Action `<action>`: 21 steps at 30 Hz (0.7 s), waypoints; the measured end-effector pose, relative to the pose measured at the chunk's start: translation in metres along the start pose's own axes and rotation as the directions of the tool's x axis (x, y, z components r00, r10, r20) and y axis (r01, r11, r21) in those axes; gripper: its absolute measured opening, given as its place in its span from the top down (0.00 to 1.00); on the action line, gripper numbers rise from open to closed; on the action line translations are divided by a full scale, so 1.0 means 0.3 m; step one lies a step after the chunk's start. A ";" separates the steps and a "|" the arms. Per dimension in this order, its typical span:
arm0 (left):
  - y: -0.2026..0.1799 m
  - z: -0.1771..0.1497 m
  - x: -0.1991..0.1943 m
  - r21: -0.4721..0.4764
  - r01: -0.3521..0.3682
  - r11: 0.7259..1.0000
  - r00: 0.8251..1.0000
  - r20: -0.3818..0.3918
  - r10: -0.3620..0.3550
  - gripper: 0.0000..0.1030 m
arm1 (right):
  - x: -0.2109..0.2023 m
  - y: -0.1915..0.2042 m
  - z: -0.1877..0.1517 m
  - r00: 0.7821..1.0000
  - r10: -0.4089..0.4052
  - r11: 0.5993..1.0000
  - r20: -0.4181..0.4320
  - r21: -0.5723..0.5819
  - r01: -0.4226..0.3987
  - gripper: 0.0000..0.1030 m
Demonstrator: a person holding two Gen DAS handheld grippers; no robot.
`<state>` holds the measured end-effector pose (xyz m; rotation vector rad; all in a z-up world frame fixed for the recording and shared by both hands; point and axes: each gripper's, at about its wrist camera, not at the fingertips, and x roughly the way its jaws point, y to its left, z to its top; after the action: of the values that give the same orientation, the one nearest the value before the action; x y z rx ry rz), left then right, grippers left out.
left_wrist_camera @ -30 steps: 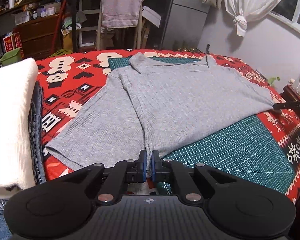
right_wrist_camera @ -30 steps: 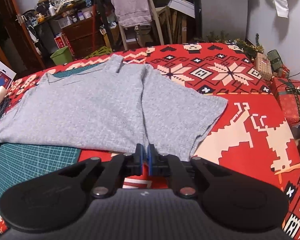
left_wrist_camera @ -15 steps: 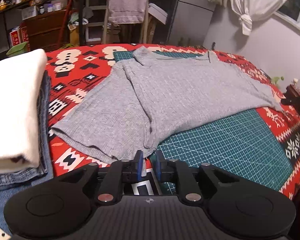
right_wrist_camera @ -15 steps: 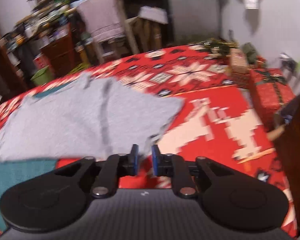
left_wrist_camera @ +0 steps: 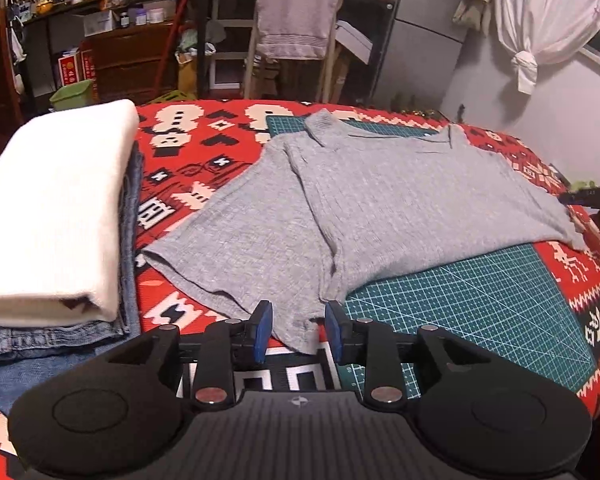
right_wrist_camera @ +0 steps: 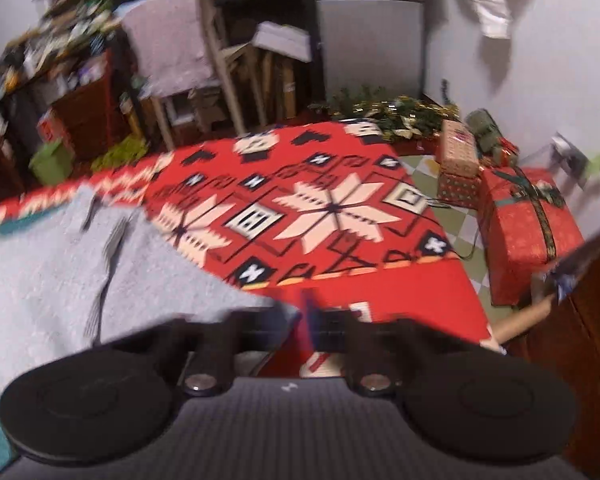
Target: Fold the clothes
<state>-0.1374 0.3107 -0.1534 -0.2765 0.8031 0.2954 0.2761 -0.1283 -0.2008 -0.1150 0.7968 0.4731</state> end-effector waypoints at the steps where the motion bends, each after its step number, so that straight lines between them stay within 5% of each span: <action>1: 0.002 0.004 -0.001 -0.004 -0.001 1.000 1.000 0.001 0.001 0.73 | -0.002 0.013 -0.001 1.000 -0.013 1.000 0.002 -0.028 0.013 0.99; 15: -0.023 0.010 0.014 0.001 0.002 1.000 1.000 -0.006 -0.002 0.73 | -0.006 0.007 -0.020 0.990 -0.139 0.986 0.026 -0.091 0.141 0.96; 17: -0.024 0.007 0.010 0.002 0.003 1.000 1.000 -0.005 -0.003 0.73 | -0.015 -0.003 -0.018 0.990 -0.142 0.987 0.025 -0.072 0.143 0.88; 21: -0.025 0.008 -0.003 -0.004 0.010 1.000 1.000 0.020 -0.010 0.73 | -0.104 -0.032 -0.021 0.991 -0.121 0.993 0.056 0.009 0.121 0.87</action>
<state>-0.1336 0.3044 -0.1503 -0.2804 0.7810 0.2900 0.2575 -0.1498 -0.1837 -0.1436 0.7308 0.3581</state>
